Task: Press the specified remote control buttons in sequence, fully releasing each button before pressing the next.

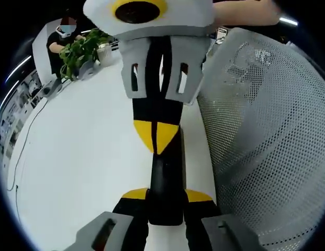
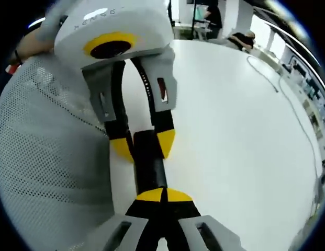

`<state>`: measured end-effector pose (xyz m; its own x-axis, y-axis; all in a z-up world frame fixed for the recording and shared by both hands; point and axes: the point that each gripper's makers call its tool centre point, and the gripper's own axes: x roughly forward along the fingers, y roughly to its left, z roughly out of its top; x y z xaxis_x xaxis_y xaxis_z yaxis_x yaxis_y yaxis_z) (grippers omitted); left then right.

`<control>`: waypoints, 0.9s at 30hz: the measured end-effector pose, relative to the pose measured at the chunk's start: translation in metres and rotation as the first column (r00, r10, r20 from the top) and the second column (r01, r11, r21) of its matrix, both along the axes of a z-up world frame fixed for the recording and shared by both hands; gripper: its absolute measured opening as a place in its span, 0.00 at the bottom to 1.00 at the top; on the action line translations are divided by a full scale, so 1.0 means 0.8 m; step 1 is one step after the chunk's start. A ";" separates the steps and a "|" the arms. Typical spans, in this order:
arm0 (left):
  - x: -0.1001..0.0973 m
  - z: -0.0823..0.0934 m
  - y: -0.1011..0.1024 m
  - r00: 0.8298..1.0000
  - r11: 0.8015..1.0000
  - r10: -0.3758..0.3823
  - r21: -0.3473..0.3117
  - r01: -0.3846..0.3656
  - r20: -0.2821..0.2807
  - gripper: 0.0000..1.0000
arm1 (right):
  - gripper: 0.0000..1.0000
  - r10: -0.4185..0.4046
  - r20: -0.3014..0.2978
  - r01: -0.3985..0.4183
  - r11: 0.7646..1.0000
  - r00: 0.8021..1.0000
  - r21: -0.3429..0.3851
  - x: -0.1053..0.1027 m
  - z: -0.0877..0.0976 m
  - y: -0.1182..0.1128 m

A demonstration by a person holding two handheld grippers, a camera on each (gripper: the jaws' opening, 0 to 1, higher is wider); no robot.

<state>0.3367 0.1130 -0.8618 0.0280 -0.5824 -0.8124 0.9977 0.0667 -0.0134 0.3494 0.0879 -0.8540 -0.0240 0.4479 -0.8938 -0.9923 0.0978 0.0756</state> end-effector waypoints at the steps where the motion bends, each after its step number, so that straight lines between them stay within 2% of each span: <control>1: 0.000 0.000 0.000 1.000 1.000 0.000 0.000 0.000 0.000 0.25 | 0.00 0.016 -0.001 -0.016 1.000 1.000 -0.010 0.001 0.000 -0.001; 3: 0.000 0.000 0.000 1.000 1.000 0.001 0.000 -0.001 0.000 0.25 | 0.00 0.025 -0.016 -0.026 1.000 1.000 -0.017 0.001 0.000 -0.001; 6: 0.000 0.000 0.000 1.000 1.000 0.001 0.000 -0.001 0.000 0.25 | 0.00 0.014 -0.070 -0.016 0.999 0.997 -0.030 0.002 -0.001 -0.001; 9: 0.000 0.000 0.000 1.000 1.000 0.001 -0.001 -0.001 0.001 0.25 | 0.00 0.008 -0.093 -0.013 0.998 0.996 -0.054 0.004 -0.005 0.001; 13: 0.001 0.000 0.000 1.000 1.000 0.003 -0.003 -0.003 0.001 0.25 | 0.00 0.051 -0.074 -0.058 0.994 0.996 -0.093 0.003 -0.006 0.003; 16: 0.001 0.000 0.000 1.000 1.000 0.003 -0.004 -0.003 0.001 0.25 | 0.00 0.044 -0.067 -0.049 0.995 0.997 -0.087 0.003 -0.005 0.002; 18: 0.001 0.000 0.000 1.000 1.000 0.004 -0.004 -0.004 0.000 0.25 | 0.00 0.029 -0.060 -0.034 0.997 0.998 -0.072 0.004 -0.005 0.001; 21: 0.001 0.000 0.000 1.000 1.000 0.009 -0.006 -0.009 -0.001 0.25 | 0.00 -0.003 -0.013 0.002 1.000 1.000 -0.008 0.002 0.000 0.002; 23: 0.001 0.000 0.000 1.000 1.000 0.009 -0.006 -0.009 -0.001 0.25 | 0.00 -0.017 -0.031 0.018 0.999 0.999 0.043 -0.011 0.008 0.009; 26: 0.001 0.000 0.000 1.000 1.000 0.007 -0.002 -0.007 -0.001 0.25 | 0.00 0.007 -0.025 -0.006 0.999 1.000 0.034 -0.024 0.004 0.008; 27: 0.001 0.000 0.000 1.000 1.000 0.005 -0.001 -0.005 0.000 0.25 | 0.00 0.014 0.009 -0.015 0.999 1.000 0.042 -0.020 0.006 0.009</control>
<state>0.3372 0.1128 -0.8618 0.0310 -0.5833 -0.8117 0.9973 0.0718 -0.0134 0.3333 0.0951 -0.8495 -0.0228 0.4843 -0.8746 -0.9943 0.0802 0.0703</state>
